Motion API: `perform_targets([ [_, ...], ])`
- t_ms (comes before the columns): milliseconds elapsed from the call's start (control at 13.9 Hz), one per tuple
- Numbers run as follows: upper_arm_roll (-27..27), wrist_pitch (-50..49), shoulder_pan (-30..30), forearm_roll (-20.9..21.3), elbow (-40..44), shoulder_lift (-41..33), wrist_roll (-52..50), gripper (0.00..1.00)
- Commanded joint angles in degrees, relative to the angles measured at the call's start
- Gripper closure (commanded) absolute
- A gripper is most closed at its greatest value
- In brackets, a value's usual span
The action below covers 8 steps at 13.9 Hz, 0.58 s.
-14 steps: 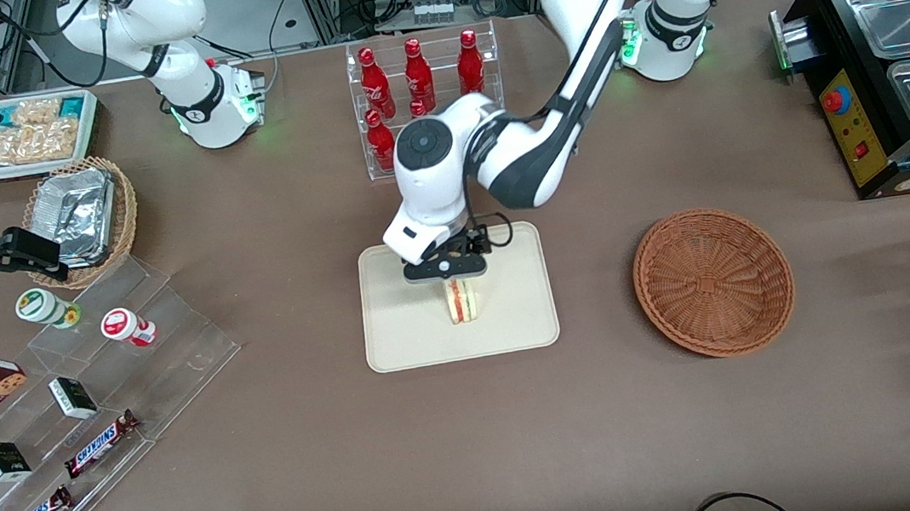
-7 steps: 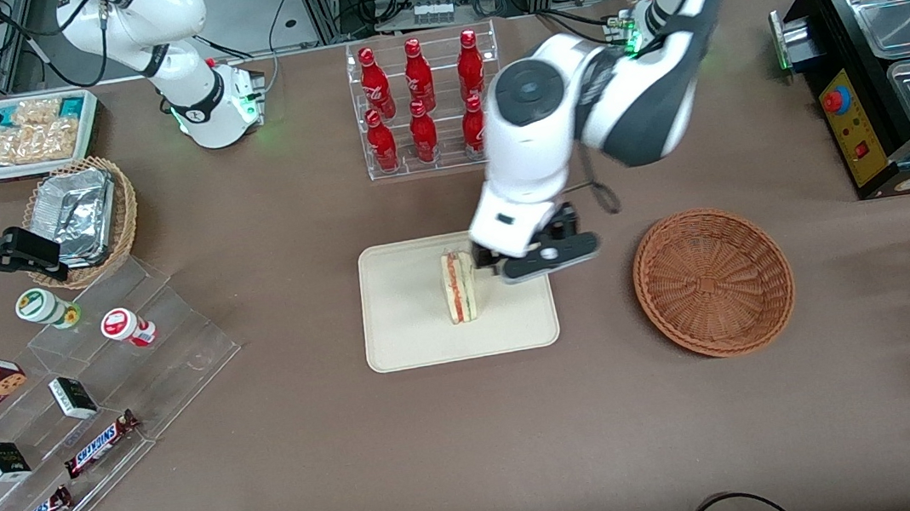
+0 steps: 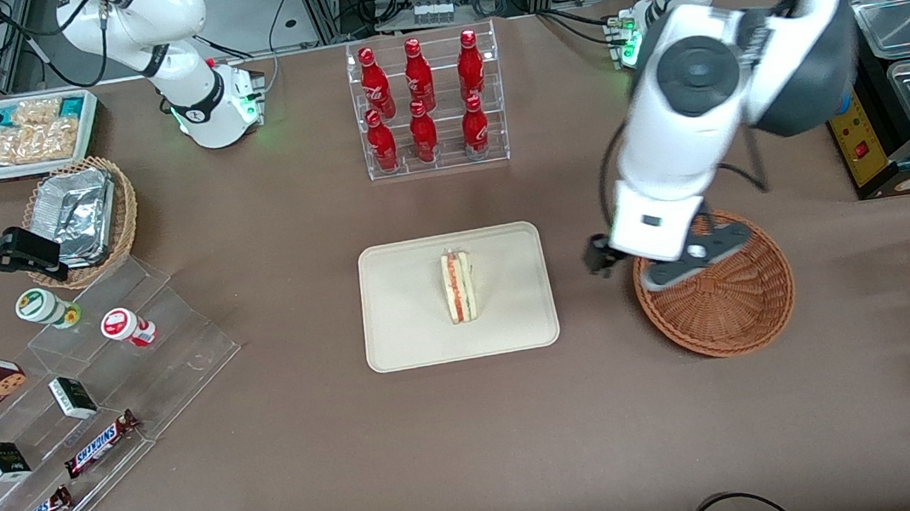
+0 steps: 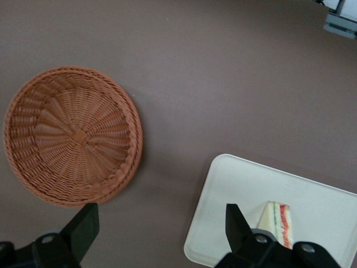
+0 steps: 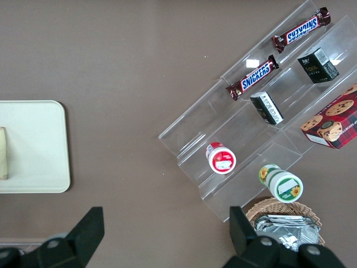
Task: Place sandwich from basket to tray
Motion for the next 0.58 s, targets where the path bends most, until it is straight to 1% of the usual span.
perform_targets([
  [0,-0.68,-1.25,3.70,-0.91,-2.97,-3.58,4.62,0.00],
  [216,-0.59,-5.28,8.09,-3.20,-3.15,-6.38,12.70,0.00],
  [360,-0.59,-7.57,12.14,-5.39,-3.06,-8.14,19.37,0.00],
  [504,-0.59,-10.12,14.87,-5.84,-3.15,-9.46,24.65,0.00],
])
